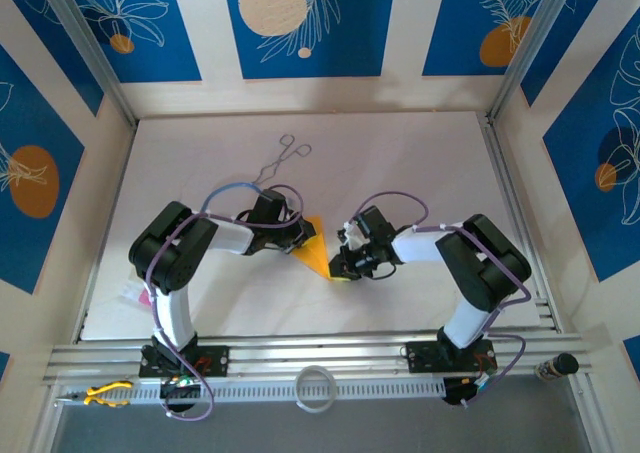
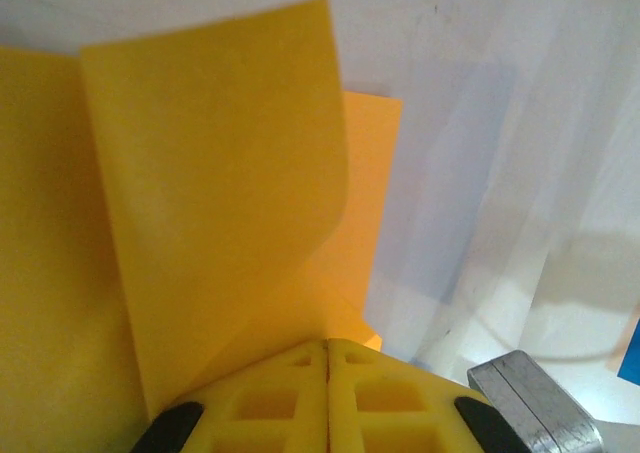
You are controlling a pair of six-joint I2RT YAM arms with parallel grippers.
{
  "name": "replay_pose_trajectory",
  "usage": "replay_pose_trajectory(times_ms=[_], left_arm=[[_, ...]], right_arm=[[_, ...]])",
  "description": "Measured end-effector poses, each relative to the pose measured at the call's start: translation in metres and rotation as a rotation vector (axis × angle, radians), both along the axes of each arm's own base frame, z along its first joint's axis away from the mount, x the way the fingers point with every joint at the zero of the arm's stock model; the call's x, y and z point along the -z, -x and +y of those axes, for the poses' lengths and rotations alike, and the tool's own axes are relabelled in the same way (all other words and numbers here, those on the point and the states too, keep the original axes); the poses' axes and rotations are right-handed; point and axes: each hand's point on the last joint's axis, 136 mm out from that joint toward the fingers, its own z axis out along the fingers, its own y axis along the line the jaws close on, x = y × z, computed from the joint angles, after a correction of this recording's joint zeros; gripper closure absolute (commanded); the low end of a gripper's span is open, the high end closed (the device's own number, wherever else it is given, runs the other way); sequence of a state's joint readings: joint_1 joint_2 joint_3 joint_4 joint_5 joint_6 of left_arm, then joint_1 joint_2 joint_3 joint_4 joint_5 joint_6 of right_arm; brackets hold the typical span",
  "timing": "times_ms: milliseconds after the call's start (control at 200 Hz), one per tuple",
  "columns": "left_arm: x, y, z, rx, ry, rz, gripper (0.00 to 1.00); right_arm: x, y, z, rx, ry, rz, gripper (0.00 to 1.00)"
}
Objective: Fold a paper plane with a square sheet of paper (pick it up from the middle)
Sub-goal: Fourth fold the wing at the center of the table.
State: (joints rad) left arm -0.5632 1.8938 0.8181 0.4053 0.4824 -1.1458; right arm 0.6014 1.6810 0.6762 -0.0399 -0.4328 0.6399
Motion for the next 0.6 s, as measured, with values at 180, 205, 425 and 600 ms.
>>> replay_pose_trajectory(times_ms=[180,205,425,600], left_arm=[[0.0000,0.0000,0.0000,0.000,0.000,0.000,0.91],[0.0001,0.0001,0.0001,0.000,0.000,0.000,0.91],[0.0001,0.0001,0.0001,0.000,0.001,-0.001,0.91],[0.0002,0.0004,0.0002,-0.002,0.005,-0.002,0.91]], right_arm=[[0.0013,0.0017,0.0011,-0.020,0.044,-0.048,0.93],[0.0013,0.0020,0.0013,-0.022,0.050,-0.054,0.94],[0.0012,0.0023,0.0017,-0.025,0.077,-0.081,0.90],[0.0008,0.0027,0.0001,-0.030,0.089,-0.094,0.94]])
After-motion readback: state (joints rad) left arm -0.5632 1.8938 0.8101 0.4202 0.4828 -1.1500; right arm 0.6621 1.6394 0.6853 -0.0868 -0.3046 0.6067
